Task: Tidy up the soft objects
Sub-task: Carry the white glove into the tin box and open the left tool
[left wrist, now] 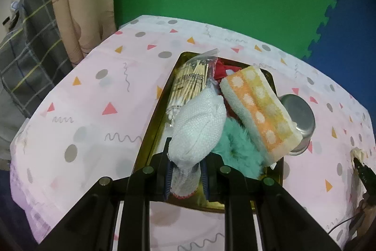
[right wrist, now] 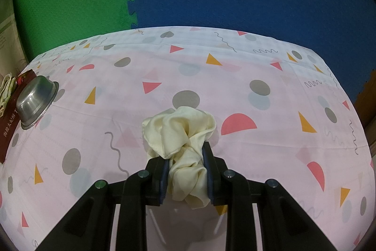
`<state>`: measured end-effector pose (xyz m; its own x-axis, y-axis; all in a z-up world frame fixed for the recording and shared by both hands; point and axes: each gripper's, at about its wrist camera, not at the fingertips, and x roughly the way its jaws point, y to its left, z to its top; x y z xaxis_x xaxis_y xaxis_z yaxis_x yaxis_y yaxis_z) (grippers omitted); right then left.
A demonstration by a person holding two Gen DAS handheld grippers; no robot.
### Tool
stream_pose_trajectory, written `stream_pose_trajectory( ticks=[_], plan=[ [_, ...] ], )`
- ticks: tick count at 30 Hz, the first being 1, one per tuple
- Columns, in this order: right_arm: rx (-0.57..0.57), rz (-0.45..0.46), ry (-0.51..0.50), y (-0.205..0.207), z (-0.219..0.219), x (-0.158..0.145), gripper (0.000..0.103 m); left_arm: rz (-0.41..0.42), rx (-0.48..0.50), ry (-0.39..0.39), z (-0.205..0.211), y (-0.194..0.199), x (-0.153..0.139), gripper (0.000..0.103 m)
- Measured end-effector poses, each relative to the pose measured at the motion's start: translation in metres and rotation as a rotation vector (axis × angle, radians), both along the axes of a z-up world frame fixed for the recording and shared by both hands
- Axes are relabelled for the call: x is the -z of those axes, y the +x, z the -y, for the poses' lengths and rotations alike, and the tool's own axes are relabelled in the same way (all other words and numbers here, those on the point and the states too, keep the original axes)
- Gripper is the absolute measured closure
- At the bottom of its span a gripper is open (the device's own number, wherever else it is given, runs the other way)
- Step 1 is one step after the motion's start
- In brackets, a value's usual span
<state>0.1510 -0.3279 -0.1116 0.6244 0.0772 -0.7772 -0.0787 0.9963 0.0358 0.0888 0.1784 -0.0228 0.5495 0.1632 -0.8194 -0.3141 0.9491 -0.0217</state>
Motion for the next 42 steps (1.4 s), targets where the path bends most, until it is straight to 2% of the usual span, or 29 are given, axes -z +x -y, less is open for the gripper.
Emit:
stream_pose_trajectory(
  ticks=[14,19,22,25,26,27,37,42],
  plan=[
    [0.000,0.000,-0.006,0.000,0.000,0.000,0.077,-0.021,0.019,0.032,0.000,0.013,0.022,0.084],
    [0.000,0.000,-0.006,0.000,0.000,0.000,0.077,-0.020,0.037,0.047,0.001,0.011,0.022,0.076],
    [0.000,0.000,-0.009,0.000,0.000,0.000,0.077,-0.016,0.029,0.029,0.000,0.007,0.019,0.072],
    [0.003,0.002,-0.010,-0.001,0.000,0.000,0.077,-0.001,0.012,0.015,-0.001,0.003,0.012,0.065],
    [0.003,0.002,-0.011,-0.001,0.000,0.000,0.077,0.011,0.009,0.015,-0.001,0.001,0.009,0.055],
    [0.002,0.002,-0.014,-0.001,-0.001,0.000,0.077,0.020,0.008,0.020,0.000,-0.002,0.004,0.051],
    [0.003,0.001,-0.033,0.000,-0.003,0.000,0.077,0.117,0.002,0.091,0.003,-0.023,-0.037,0.044],
    [0.003,0.002,-0.050,0.000,-0.006,0.000,0.077,0.144,-0.020,0.122,0.007,-0.038,-0.042,0.041]
  ],
)
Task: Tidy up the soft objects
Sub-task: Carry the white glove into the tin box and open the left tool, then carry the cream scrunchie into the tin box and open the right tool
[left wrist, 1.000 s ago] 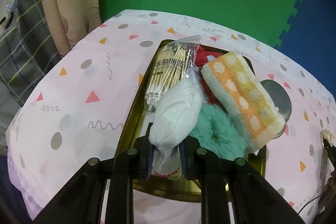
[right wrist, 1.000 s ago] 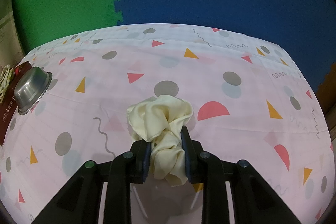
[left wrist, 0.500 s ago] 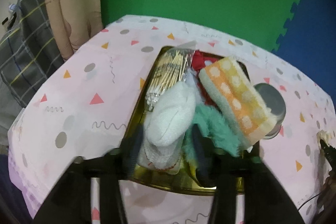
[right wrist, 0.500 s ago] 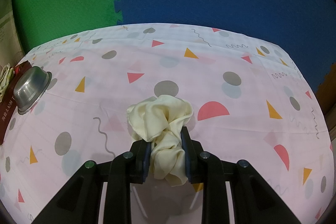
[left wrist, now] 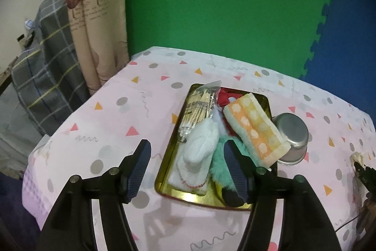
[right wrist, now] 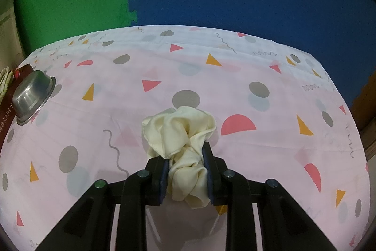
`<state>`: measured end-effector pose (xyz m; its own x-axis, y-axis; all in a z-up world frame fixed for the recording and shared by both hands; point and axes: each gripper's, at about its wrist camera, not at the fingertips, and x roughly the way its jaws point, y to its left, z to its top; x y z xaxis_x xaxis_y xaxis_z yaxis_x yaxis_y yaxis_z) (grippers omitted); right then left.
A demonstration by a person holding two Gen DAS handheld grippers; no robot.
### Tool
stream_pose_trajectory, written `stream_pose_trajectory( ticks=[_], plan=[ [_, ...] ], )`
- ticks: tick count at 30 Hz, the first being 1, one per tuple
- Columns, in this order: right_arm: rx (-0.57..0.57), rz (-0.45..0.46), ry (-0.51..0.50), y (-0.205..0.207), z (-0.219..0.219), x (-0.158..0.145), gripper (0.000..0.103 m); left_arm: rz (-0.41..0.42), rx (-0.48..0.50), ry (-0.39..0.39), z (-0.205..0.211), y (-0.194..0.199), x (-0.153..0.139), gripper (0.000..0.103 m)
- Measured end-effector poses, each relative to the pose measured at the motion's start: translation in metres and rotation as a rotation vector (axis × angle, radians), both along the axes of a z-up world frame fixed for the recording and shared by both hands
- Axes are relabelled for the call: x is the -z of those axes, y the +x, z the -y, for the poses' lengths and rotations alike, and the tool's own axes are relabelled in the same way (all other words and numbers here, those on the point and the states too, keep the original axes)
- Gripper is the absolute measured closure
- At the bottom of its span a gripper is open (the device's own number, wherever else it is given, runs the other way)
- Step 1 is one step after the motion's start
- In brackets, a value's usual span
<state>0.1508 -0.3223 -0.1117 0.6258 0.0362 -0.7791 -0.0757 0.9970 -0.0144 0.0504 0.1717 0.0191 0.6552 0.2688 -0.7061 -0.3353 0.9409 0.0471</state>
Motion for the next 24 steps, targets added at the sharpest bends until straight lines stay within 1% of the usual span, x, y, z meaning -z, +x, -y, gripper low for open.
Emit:
stream_pose_trajectory(
  ticks=[4,9,10,13,17,21,24],
  plan=[
    [0.000,0.003,-0.006,-0.001,0.000,-0.001,0.077,0.008,-0.013,0.027,0.005,-0.011,0.006,0.040],
    [0.007,0.004,-0.016,-0.001,-0.001,-0.001,0.077,-0.003,-0.011,0.036,0.009,-0.017,0.017,0.039],
    [0.012,0.004,-0.018,-0.001,-0.002,-0.001,0.077,-0.003,-0.013,0.048,0.010,-0.019,0.020,0.038],
    [0.031,0.002,-0.023,-0.002,-0.004,-0.002,0.077,-0.001,-0.013,0.087,0.012,-0.025,0.025,0.033],
    [0.066,0.002,-0.008,-0.004,-0.005,-0.003,0.078,0.000,-0.022,0.121,0.013,-0.030,0.029,0.031],
    [0.095,0.000,0.030,-0.008,-0.005,-0.006,0.077,-0.004,-0.013,0.111,0.013,-0.031,0.032,0.029],
    [0.096,-0.005,0.044,-0.012,-0.008,-0.009,0.077,-0.008,0.001,0.098,0.014,-0.032,0.035,0.027]
  ],
)
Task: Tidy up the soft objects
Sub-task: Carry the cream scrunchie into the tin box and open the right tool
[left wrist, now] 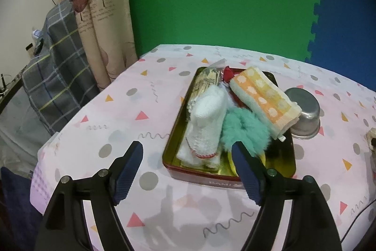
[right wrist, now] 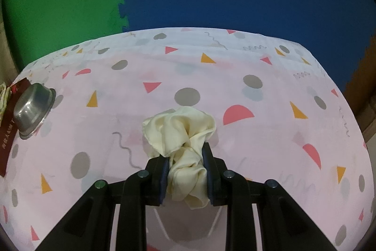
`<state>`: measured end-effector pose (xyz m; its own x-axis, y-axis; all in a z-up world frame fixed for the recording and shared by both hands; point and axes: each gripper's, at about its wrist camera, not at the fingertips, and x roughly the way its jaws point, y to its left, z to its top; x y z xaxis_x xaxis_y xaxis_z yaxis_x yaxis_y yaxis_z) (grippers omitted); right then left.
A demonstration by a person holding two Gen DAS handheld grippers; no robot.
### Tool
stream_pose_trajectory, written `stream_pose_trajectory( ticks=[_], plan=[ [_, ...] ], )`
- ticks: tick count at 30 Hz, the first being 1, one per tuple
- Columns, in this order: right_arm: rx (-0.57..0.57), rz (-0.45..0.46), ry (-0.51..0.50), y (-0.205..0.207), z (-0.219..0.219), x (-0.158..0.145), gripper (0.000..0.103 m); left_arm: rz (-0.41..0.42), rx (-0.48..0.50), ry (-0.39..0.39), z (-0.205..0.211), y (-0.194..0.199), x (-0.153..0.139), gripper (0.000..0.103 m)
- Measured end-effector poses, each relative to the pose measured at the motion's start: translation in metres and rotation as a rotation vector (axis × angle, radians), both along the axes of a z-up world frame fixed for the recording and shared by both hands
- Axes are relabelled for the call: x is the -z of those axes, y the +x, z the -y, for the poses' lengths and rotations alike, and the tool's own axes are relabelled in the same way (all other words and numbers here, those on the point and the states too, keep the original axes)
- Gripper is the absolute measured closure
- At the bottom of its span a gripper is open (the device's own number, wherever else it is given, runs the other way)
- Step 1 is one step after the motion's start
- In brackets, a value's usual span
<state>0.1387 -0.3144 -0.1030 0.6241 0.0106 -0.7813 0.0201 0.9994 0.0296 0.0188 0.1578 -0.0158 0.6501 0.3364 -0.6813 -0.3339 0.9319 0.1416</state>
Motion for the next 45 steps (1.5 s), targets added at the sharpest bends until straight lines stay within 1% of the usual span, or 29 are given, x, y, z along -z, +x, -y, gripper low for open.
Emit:
stream_pose_trajectory(
  ticks=[4,11,16,20,24,33,38,45],
  plan=[
    [-0.022,0.002,0.009,-0.007,-0.011,-0.009,0.077,-0.006,0.011,-0.002,0.003,0.000,0.003,0.027],
    [-0.087,0.033,0.024,-0.017,-0.041,-0.036,0.077,-0.006,0.013,0.011,0.002,-0.002,0.001,0.026],
    [-0.159,0.058,0.047,-0.023,-0.073,-0.060,0.077,0.002,0.001,0.018,0.000,-0.004,-0.002,0.025],
    [-0.231,0.078,0.065,-0.029,-0.104,-0.079,0.077,0.011,-0.012,0.014,-0.004,-0.005,-0.005,0.020],
    [-0.297,0.091,0.065,-0.033,-0.137,-0.091,0.077,0.013,-0.032,0.009,-0.011,-0.006,-0.006,0.019],
    [-0.434,0.101,0.102,-0.038,-0.211,-0.103,0.077,0.021,-0.068,0.002,-0.025,-0.009,-0.011,0.018],
    [-0.507,0.101,0.122,-0.038,-0.254,-0.107,0.077,0.010,-0.093,0.000,-0.032,-0.009,-0.011,0.018],
    [-0.589,0.108,0.142,-0.036,-0.308,-0.111,0.077,-0.002,-0.130,-0.022,-0.046,-0.010,-0.010,0.018]
  ],
)
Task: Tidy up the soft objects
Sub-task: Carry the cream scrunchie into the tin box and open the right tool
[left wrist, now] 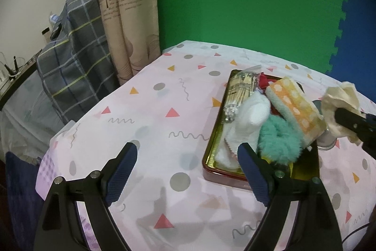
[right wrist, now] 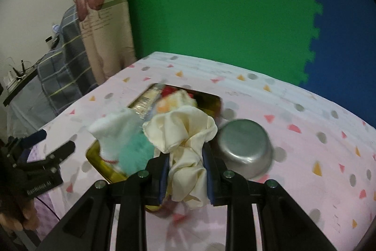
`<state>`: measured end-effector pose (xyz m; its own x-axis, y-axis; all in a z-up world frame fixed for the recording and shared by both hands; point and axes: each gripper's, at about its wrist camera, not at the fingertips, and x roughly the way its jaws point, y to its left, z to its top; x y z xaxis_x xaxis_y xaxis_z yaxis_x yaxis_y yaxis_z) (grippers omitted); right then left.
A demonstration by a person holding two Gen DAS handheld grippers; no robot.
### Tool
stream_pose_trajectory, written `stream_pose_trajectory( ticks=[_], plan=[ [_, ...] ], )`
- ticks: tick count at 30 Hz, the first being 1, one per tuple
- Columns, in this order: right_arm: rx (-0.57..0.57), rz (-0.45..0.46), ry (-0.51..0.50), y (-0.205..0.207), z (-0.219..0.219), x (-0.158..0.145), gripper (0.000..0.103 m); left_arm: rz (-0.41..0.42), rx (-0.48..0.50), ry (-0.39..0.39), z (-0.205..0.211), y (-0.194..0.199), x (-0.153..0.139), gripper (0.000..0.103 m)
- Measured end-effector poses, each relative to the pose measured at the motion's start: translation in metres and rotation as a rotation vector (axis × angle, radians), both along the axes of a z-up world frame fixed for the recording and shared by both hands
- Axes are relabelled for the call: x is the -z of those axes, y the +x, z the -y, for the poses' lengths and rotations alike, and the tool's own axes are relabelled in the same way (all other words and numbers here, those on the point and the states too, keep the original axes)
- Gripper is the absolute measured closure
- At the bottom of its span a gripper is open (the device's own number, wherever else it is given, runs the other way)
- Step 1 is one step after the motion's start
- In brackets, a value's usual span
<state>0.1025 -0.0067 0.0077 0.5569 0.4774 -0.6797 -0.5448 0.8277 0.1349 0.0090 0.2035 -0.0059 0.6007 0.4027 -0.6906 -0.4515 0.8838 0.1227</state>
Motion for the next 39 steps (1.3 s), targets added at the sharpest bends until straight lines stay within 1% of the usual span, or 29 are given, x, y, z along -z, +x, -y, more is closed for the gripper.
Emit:
stream_pose_trajectory(
  ticks=[10,16,19,25,33,37,39],
  plan=[
    [-0.030,-0.008,-0.017,0.015,-0.048,0.003,0.077,-0.010,-0.031,-0.009,-0.012,0.000,0.002,0.018],
    [-0.025,-0.009,-0.048,0.026,-0.070,0.011,0.077,-0.014,-0.050,-0.034,-0.020,-0.001,0.003,0.018],
    [-0.016,-0.024,-0.055,0.033,-0.077,0.016,0.077,-0.013,-0.059,-0.039,-0.023,-0.001,0.003,0.017],
    [0.002,-0.024,-0.082,0.042,-0.086,0.024,0.077,-0.016,-0.076,-0.049,-0.029,-0.002,0.005,0.017],
    [0.000,-0.019,-0.135,0.042,-0.100,0.037,0.077,-0.015,-0.091,-0.058,-0.034,-0.004,0.005,0.017],
    [0.002,-0.022,-0.137,0.042,-0.102,0.037,0.077,-0.013,-0.091,-0.066,-0.036,-0.005,0.004,0.017],
    [0.003,-0.021,-0.134,0.042,-0.101,0.037,0.074,-0.015,-0.090,-0.064,-0.036,-0.005,0.004,0.017]
  ],
)
